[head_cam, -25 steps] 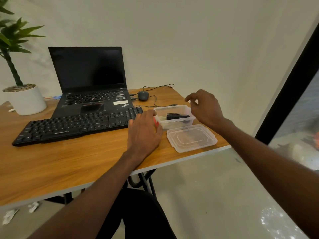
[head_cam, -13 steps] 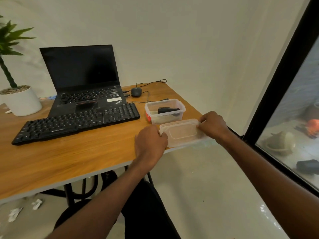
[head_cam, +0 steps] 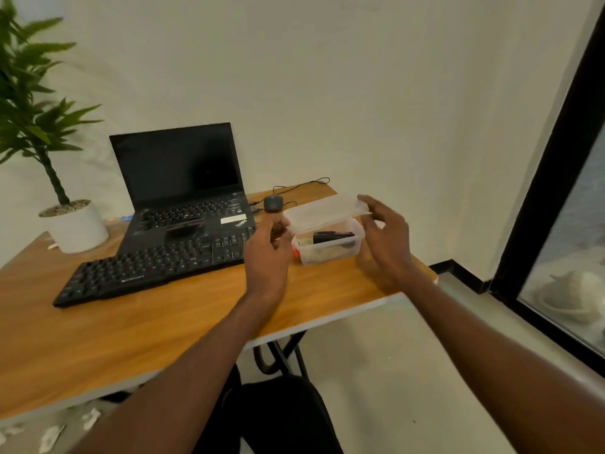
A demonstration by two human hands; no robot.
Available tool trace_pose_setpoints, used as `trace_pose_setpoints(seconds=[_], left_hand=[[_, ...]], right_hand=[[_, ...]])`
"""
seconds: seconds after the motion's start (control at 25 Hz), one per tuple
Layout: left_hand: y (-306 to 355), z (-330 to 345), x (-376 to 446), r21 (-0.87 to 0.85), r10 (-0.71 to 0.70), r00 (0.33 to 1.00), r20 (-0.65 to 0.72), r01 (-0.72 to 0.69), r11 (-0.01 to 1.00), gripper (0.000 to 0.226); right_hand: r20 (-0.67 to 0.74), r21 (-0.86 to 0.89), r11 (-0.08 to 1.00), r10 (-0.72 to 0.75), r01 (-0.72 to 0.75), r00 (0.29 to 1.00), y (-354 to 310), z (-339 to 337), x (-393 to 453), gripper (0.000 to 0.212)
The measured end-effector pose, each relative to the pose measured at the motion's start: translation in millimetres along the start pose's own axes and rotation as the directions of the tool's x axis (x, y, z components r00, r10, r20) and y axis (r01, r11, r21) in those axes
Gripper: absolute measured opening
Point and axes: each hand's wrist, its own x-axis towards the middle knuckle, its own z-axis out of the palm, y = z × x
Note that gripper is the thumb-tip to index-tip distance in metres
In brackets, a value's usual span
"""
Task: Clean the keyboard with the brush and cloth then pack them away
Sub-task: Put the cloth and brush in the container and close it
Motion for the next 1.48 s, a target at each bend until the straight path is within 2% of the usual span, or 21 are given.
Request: trace_pose_setpoints(seconds=[0.08, 0.2, 0.32, 0.48, 0.64, 0.8, 0.92, 1.04, 1.12, 1.2, 1.32, 1.4, 1.48], left_hand=[[-15.6, 5.2, -2.9, 0.056, -0.027, 1.0, -0.009, 0.027, 0.998, 0.025], [-26.9, 9.6, -2.1, 0.139, -0.016, 1.0, -0.01, 0.017, 0.99, 0.023], [-29.1, 10.8, -3.6, 0.199, -0.054, 0.998, 0.037, 0.046, 0.979, 0.025], [-30.5, 12.4, -2.8, 0.254, -0.058, 0.995, 0.087, 0.034, 0.967, 0.03], [-28.9, 9.2, -2.8, 0.222, -0.118, 0.98, 0.159, 0.08, 0.972, 0.035], [-21.3, 4.4, -3.7, 0.19, -0.137, 0.977, 0.166, 0.104, 0.976, 0.029], [-24.3, 5.4, -2.6, 0.147, -0.168, 0.973, 0.157, 0.146, 0.978, 0.031], [-25.4, 10.6, -1.7, 0.174, -0.186, 0.964, 0.191, 0.153, 0.973, 0.052], [-25.7, 13.5, -2.6, 0.199, -0.191, 0.951, 0.244, 0.144, 0.969, 0.063], [-28.7, 14.2, -2.5, 0.217, -0.21, 0.934, 0.29, 0.15, 0.965, 0.076], [-26.3, 11.7, -0.3, 0.226, -0.272, 0.899, 0.343, 0.202, 0.953, 0.079], [-27.0, 9.9, 0.2, 0.239, -0.267, 0.889, 0.372, 0.186, 0.953, 0.076], [-29.3, 9.1, 1.3, 0.246, -0.249, 0.906, 0.342, 0.169, 0.954, 0.066]], right_hand=[[0.047, -0.015, 1.0, 0.02, -0.019, 0.999, 18.2, 5.9, -5.4, 0.046], [0.004, -0.055, 0.998, 0.036, -0.036, 0.999, 30.8, 9.2, -2.3, 0.06], [-0.027, -0.085, 0.994, 0.066, -0.068, 0.997, 35.9, 7.9, -1.8, 0.053], [0.021, -0.082, 0.991, 0.109, -0.107, 0.994, 37.8, 8.2, 0.0, 0.046], [0.078, -0.061, 0.992, 0.118, -0.113, 0.99, 39.1, 10.3, 0.7, 0.035], [0.122, -0.143, 0.987, 0.086, -0.068, 0.989, 39.1, 11.6, 1.2, 0.041], [0.177, -0.27, 0.961, -0.011, 0.059, 0.984, 39.9, 13.3, 3.6, 0.047], [0.282, -0.402, 0.875, -0.161, 0.269, 0.946, 40.3, 16.2, 3.1, 0.047], [0.405, -0.436, 0.834, -0.153, 0.338, 0.901, 42.3, 20.8, 0.3, 0.056], [0.464, -0.428, 0.825, -0.15, 0.369, 0.873, 43.3, 22.4, -1.8, 0.059], [0.336, -0.345, 0.869, -0.238, 0.354, 0.911, 42.1, 15.5, -0.7, 0.04], [0.251, -0.298, 0.904, -0.237, 0.308, 0.939, 40.9, 12.0, -1.5, 0.034], [0.257, -0.288, 0.91, -0.228, 0.3, 0.939, 39.9, 11.3, -2.3, 0.034]])
